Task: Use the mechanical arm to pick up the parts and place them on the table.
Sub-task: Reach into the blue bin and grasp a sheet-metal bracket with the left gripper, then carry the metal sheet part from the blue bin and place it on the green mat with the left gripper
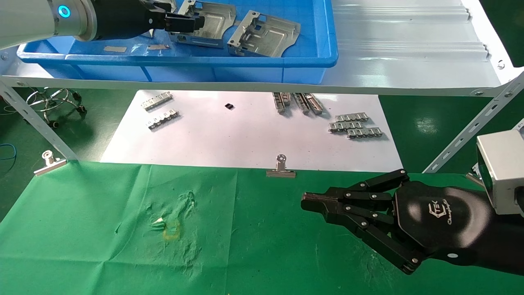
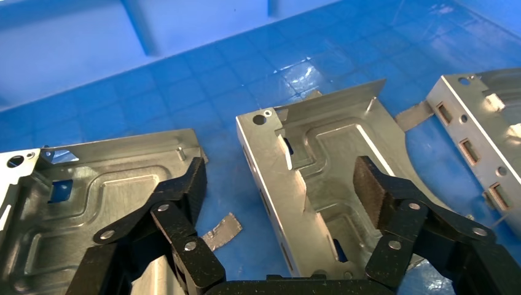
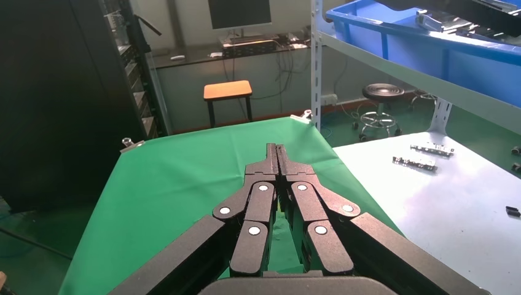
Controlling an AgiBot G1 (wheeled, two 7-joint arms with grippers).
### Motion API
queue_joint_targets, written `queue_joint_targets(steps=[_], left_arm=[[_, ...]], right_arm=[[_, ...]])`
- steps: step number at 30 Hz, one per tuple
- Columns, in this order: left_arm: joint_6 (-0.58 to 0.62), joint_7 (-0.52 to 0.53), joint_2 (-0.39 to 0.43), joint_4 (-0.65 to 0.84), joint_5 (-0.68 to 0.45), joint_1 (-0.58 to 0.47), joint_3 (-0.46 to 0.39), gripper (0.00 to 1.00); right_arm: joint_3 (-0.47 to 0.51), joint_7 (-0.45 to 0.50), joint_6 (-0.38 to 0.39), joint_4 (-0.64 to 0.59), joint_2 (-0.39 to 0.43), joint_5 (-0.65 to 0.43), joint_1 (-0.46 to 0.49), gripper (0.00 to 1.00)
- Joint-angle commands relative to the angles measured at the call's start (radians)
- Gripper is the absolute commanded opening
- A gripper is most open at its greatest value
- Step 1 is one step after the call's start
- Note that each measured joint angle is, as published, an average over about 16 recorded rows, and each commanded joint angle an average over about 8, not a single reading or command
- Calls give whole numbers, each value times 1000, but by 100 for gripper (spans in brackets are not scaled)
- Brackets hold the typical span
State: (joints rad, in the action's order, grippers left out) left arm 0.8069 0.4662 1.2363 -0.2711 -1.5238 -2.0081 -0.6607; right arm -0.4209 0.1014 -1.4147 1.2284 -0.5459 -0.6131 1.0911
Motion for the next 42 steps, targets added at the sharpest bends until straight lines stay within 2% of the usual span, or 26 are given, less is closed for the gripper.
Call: queue_joint_targets(steps=[1, 27, 36, 42], left_arm=[[-4, -4, 6, 13, -4, -5, -2, 0], [-53, -108, 36, 112, 26, -28, 22, 0], [-50, -156, -4, 76, 86, -28, 67, 0], [10, -236, -74, -25, 171, 14, 125, 0]], right_arm=[[0, 0, 0, 0, 0, 0, 0, 0], [0, 0, 0, 0, 0, 0, 0, 0], [0, 0, 0, 0, 0, 0, 0, 0], [0, 0, 0, 0, 0, 0, 0, 0]])
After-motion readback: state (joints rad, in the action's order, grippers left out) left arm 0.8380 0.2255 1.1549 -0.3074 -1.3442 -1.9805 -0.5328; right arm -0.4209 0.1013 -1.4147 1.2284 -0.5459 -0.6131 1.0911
